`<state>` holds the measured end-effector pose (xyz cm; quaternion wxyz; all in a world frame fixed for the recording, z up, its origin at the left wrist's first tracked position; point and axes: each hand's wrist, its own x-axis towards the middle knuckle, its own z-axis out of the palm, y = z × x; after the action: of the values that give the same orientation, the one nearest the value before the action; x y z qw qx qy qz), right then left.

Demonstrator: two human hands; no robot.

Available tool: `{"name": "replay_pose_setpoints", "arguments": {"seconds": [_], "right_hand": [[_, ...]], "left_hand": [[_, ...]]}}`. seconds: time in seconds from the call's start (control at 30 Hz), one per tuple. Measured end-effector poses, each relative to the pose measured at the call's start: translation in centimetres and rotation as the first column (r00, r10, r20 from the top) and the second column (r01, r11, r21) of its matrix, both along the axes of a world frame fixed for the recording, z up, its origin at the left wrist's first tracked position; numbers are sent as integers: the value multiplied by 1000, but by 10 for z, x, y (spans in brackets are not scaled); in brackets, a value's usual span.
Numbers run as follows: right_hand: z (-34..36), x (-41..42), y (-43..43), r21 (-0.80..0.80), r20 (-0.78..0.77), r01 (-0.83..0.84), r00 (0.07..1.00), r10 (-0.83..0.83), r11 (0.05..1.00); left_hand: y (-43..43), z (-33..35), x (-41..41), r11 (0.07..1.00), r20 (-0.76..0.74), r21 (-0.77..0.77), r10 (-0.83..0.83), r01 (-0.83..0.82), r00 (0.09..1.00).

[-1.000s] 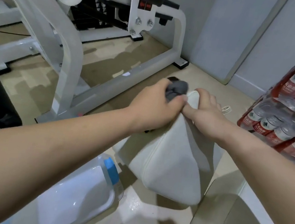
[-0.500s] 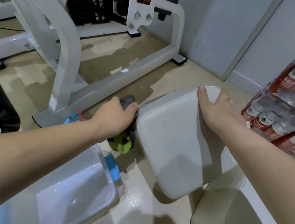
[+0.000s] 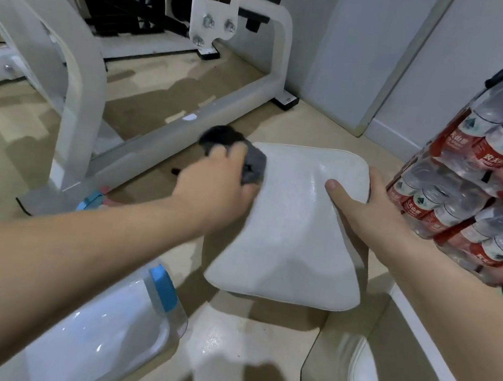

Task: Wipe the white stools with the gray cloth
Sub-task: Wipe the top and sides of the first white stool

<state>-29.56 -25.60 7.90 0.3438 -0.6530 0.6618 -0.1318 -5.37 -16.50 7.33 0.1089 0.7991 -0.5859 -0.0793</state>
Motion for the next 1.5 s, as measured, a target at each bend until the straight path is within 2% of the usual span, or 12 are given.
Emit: {"name": "replay_pose_setpoints", "arguments": {"seconds": [0.1, 0.17, 0.27, 0.37, 0.47, 0.53, 0.63, 0.77, 0.9, 1.07, 1.33, 1.5], "right_hand": [[-7, 9, -3, 83, -87, 48, 995, -41, 995], [-7, 10, -3, 108, -74, 87, 994, -80, 990], [-7, 5, -3, 133, -41, 121, 992, -116, 984], [0, 8, -1, 137, 8, 175, 984, -177, 975], [3, 15, 0, 211, 136, 227, 956, -259, 951], [-2, 15, 2, 255, 163, 213, 952, -260, 943], [-10, 2, 6, 319, 224, 231, 924, -309, 919], [-24, -20, 0, 238, 218, 271, 921, -323, 933], [-40, -24, 2, 251, 336, 212, 896, -290, 944], [-57, -9, 18, 406, 283, 96, 932, -225, 909], [-76, 21, 74, 265, 119, 219, 959, -257, 939], [-84, 16, 120, 324, 62, 270, 950, -305, 907]], "left_hand": [[33, -14, -56, 909, 10, 128, -401, 396, 916], [42, -19, -72, 862, 10, 119, -497, 493, 868], [38, -15, -75, 890, 80, 138, -447, 435, 891], [22, 1, -87, 922, 125, 250, -334, 296, 934], [-2, 21, -98, 931, 185, 297, -273, 211, 944], [-7, 21, -101, 917, 216, 332, -304, 223, 928], [-2, 8, -104, 899, 161, 329, -354, 288, 921], [-10, 15, -80, 861, 128, 315, -455, 399, 881], [21, 0, -31, 773, 192, 415, -589, 479, 785], [47, -19, -14, 771, 250, 413, -608, 485, 754], [41, -6, 5, 794, 381, 467, -579, 390, 721], [34, 10, -28, 761, 131, 550, -487, 345, 864]]}}
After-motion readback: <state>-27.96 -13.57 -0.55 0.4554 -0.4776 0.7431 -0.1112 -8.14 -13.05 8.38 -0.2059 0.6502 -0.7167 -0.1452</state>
